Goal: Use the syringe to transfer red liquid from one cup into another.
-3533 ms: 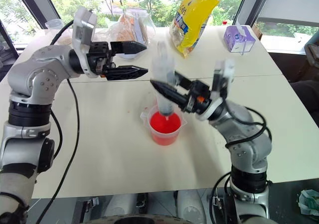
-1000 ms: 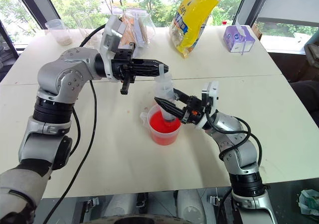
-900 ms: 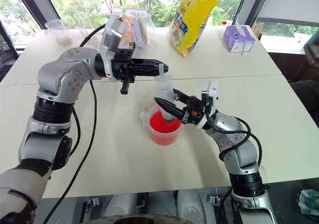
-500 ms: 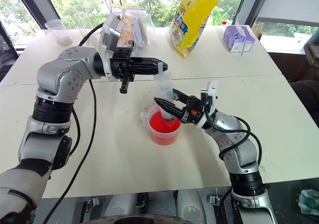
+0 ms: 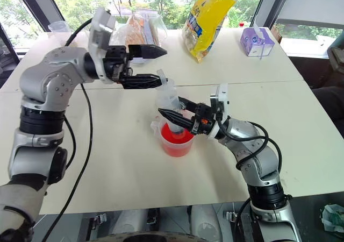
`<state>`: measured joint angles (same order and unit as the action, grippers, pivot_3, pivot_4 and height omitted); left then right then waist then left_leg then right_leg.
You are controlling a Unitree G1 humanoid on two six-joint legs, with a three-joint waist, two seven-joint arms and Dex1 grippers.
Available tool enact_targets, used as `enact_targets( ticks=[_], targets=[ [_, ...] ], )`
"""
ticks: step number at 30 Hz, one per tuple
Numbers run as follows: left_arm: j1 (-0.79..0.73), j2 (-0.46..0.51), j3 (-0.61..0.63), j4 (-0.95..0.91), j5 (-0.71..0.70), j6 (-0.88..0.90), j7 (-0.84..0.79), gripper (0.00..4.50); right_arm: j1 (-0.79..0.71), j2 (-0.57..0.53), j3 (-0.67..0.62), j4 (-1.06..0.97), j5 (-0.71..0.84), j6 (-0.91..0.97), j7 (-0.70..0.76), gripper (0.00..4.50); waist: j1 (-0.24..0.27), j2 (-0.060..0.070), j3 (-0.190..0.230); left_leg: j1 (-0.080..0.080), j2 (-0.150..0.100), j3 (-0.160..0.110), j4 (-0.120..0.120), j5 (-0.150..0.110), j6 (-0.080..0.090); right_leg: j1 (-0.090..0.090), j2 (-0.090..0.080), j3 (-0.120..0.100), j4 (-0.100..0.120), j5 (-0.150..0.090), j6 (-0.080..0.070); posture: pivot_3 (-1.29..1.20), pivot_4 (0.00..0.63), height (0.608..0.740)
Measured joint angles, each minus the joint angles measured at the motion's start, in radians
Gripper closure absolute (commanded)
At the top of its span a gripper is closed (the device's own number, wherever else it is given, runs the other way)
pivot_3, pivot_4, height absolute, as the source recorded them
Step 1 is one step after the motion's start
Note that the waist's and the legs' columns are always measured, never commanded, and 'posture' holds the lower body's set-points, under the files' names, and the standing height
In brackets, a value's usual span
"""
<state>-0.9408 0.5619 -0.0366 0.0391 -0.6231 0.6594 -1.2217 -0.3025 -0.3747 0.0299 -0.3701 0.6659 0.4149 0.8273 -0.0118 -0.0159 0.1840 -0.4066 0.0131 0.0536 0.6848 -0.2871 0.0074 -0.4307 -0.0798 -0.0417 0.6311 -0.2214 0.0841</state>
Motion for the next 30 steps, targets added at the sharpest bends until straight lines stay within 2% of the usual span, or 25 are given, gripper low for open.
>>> enact_targets(
  ticks=[10, 12, 16, 21, 25, 30],
  targets=[
    [0.111, 0.135, 0.049, -0.02, 0.004, 0.002, -0.025, 0.05, -0.08, -0.012, -0.099, -0.056, 0.135, 0.066, -0.088, 3.12, 0.002, 0.0, 0.0, 0.0, 0.0, 0.0, 0.0, 0.0, 0.0, 0.0, 0.0, 0.0, 0.0, 0.0, 0.0, 0.0, 0.15, 0.74],
    [0.112, 0.148, 0.065, -0.018, 0.004, 0.002, -0.013, 0.05, -0.139, -0.018, -0.124, -0.043, 0.155, 0.079, -0.106, 3.12, 0.001, 0.0, 0.0, 0.0, 0.0, 0.0, 0.0, 0.0, 0.0, 0.0, 0.0, 0.0, 0.0, 0.0, 0.0, 0.0, 0.15, 0.74],
    [0.113, 0.15, 0.095, -0.012, 0.002, 0.0, 0.014, 0.05, -0.359, -0.009, -0.179, 0.08, 0.182, 0.069, -0.125, 3.12, -0.002, 0.0, 0.0, 0.001, 0.001, 0.0, 0.0, 0.0, 0.0, 0.0, 0.001, 0.0, 0.001, 0.0, 0.0, 0.0, 0.15, 0.74],
    [0.112, 0.14, 0.1, -0.016, -0.001, 0.001, 0.036, 0.05, -0.463, 0.046, -0.157, 0.336, 0.093, -0.049, -0.054, 3.12, 0.0, 0.0, 0.0, 0.0, 0.001, 0.001, 0.0, 0.0, 0.0, 0.0, 0.0, 0.0, 0.0, 0.0, 0.0, 0.0, 0.15, 0.74],
    [0.109, 0.11, 0.101, -0.035, -0.017, 0.002, 0.059, 0.05, -0.46, 0.098, -0.113, 0.523, -0.008, -0.165, 0.016, 3.12, 0.001, 0.0, 0.0, -0.001, 0.0, 0.001, 0.0, 0.0, 0.0, 0.0, -0.001, 0.0, 0.0, 0.0, 0.0, 0.0, 0.15, 0.74],
    [0.066, 0.043, 0.097, -0.039, -0.02, -0.002, 0.1, 0.05, -0.436, 0.13, -0.092, 0.618, -0.08, -0.256, 0.065, 3.12, -0.001, 0.0, 0.0, -0.001, 0.0, 0.001, 0.0, 0.0, 0.0, -0.001, -0.001, 0.0, 0.0, 0.0, 0.0, 0.0, 0.15, 0.74]
  ],
)
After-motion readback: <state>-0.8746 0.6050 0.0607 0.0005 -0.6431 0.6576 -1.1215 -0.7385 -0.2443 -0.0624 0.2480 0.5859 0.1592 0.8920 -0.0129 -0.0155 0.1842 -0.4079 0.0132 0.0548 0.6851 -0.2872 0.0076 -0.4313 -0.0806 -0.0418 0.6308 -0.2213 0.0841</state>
